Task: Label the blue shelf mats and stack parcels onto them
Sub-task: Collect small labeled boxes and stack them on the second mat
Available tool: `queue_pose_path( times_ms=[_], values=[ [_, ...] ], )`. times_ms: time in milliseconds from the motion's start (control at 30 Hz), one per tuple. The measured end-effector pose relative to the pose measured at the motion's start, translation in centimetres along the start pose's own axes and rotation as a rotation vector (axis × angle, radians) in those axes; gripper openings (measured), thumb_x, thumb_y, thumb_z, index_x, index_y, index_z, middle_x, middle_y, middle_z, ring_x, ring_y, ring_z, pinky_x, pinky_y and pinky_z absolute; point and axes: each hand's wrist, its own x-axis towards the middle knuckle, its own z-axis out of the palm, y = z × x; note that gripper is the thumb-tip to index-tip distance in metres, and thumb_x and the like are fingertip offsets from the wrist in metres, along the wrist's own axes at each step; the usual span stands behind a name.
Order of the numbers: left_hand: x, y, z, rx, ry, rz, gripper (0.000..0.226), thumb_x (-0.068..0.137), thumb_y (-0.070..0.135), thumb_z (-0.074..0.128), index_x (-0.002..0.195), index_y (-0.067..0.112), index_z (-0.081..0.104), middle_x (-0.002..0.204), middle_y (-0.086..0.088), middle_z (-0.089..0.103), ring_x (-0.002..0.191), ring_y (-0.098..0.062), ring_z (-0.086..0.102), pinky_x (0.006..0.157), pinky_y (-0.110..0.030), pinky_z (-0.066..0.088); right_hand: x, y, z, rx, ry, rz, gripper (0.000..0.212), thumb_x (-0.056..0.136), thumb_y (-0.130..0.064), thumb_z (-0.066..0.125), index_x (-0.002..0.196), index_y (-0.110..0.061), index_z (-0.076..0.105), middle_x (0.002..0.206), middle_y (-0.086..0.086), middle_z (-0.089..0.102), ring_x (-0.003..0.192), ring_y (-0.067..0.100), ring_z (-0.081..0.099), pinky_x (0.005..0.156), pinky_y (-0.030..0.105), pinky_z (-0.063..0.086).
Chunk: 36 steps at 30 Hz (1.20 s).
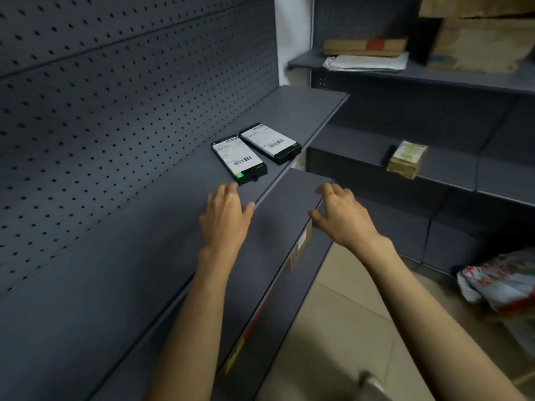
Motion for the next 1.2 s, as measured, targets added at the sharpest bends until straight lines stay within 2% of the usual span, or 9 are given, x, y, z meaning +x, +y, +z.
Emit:
queue_pose_path(
  times_ms=[133, 233, 400, 533, 667, 767, 967, 1100, 1200],
  values=[
    [3.7, 0.3, 1.9, 0.024, -0.022, -0.131, 0.075, 0.095, 0.052, 0.053, 0.15, 0.006, 0.031, 0.149, -0.014, 0.039, 0.136, -0.033, 0.036, 0.098, -0.049, 0.044, 6.7, 0.6, 0.7, 0.022, 0.045, -0.068, 0.061, 0.095, -0.045, 0.051, 0.141, -0.007, 0.037, 0.14, 0.013, 0.044, 0.129, 0.034, 0.037, 0.097, 0.047, 0.042],
    [5.8, 1.2, 3.1, 0.02, -0.005, -0.249, 0.086, 0.093, 0.061, 0.049, 0.152, 0.003, 0.023, 0.155, -0.015, 0.029, 0.141, -0.034, 0.029, 0.105, -0.05, 0.038, 11.3, 1.1, 1.4, 0.057, 0.027, -0.145, 0.074, 0.092, -0.055, 0.05, 0.144, -0.005, 0.034, 0.149, 0.011, 0.036, 0.138, 0.032, 0.028, 0.107, 0.047, 0.033],
    [8.6, 4.0, 4.6, -0.014, 0.032, -0.438, 0.096, 0.084, 0.074, 0.05, 0.146, 0.004, 0.03, 0.149, -0.013, 0.035, 0.139, -0.029, 0.031, 0.104, -0.045, 0.037, 17.8, 1.3, 2.2, 0.065, -0.056, -0.249, 0.098, 0.086, -0.069, 0.049, 0.151, -0.002, 0.019, 0.158, 0.013, 0.021, 0.148, 0.03, 0.013, 0.118, 0.047, 0.019],
    [10.5, 6.1, 6.3, -0.025, 0.027, -0.608, 0.108, 0.076, 0.083, 0.049, 0.146, 0.003, 0.03, 0.147, -0.011, 0.036, 0.139, -0.029, 0.029, 0.111, -0.042, 0.032, 21.6, 1.1, 3.3, 0.078, -0.171, -0.324, 0.12, 0.077, -0.083, 0.043, 0.154, -0.001, 0.003, 0.163, 0.014, 0.007, 0.151, 0.029, 0.001, 0.122, 0.048, 0.008],
    [11.0, 7.1, 7.9, -0.019, 0.132, -0.718, 0.106, 0.074, 0.082, 0.051, 0.143, 0.003, 0.033, 0.144, -0.011, 0.038, 0.138, -0.029, 0.029, 0.113, -0.04, 0.03, 23.9, 1.3, 4.1, 0.131, -0.229, -0.303, 0.126, 0.074, -0.083, 0.048, 0.154, -0.001, -0.006, 0.164, 0.013, 0.001, 0.151, 0.028, -0.006, 0.122, 0.05, 0.002],
    [11.5, 7.7, 8.5, -0.029, 0.229, -0.745, 0.096, 0.075, 0.072, 0.063, 0.137, 0.003, 0.04, 0.14, -0.012, 0.041, 0.136, -0.029, 0.031, 0.111, -0.04, 0.033, 25.2, 1.7, 4.4, 0.156, -0.241, -0.306, 0.126, 0.073, -0.08, 0.054, 0.154, 0.0, -0.002, 0.164, 0.014, 0.002, 0.151, 0.029, -0.008, 0.122, 0.05, -0.002],
    [11.7, 7.7, 7.9, -0.04, 0.354, -0.792, 0.082, 0.063, 0.056, 0.079, 0.124, 0.007, 0.051, 0.126, -0.009, 0.057, 0.124, -0.028, 0.044, 0.096, -0.042, 0.043, 26.8, 2.9, 4.0, 0.317, -0.173, -0.346, 0.102, 0.068, -0.046, 0.076, 0.144, 0.001, 0.027, 0.153, 0.018, 0.032, 0.15, 0.032, 0.01, 0.122, 0.048, 0.007],
    [10.9, 7.5, 7.1, -0.043, 0.431, -0.791, 0.082, 0.064, 0.051, 0.079, 0.128, 0.011, 0.047, 0.125, -0.009, 0.059, 0.12, -0.03, 0.046, 0.087, -0.043, 0.045, 26.8, 2.8, 3.3, 0.385, -0.11, -0.393, 0.101, 0.067, -0.04, 0.077, 0.146, -0.002, 0.028, 0.15, 0.016, 0.037, 0.148, 0.031, 0.019, 0.122, 0.048, 0.009],
    [9.1, 6.9, 6.1, -0.044, 0.503, -0.795, 0.089, 0.065, 0.049, 0.078, 0.136, 0.011, 0.041, 0.126, -0.009, 0.055, 0.119, -0.03, 0.047, 0.086, -0.045, 0.046, 25.6, 1.1, 2.6, 0.451, -0.075, -0.436, 0.096, 0.066, -0.039, 0.077, 0.144, -0.005, 0.032, 0.144, 0.014, 0.044, 0.141, 0.031, 0.032, 0.118, 0.05, 0.02]
  ],
)
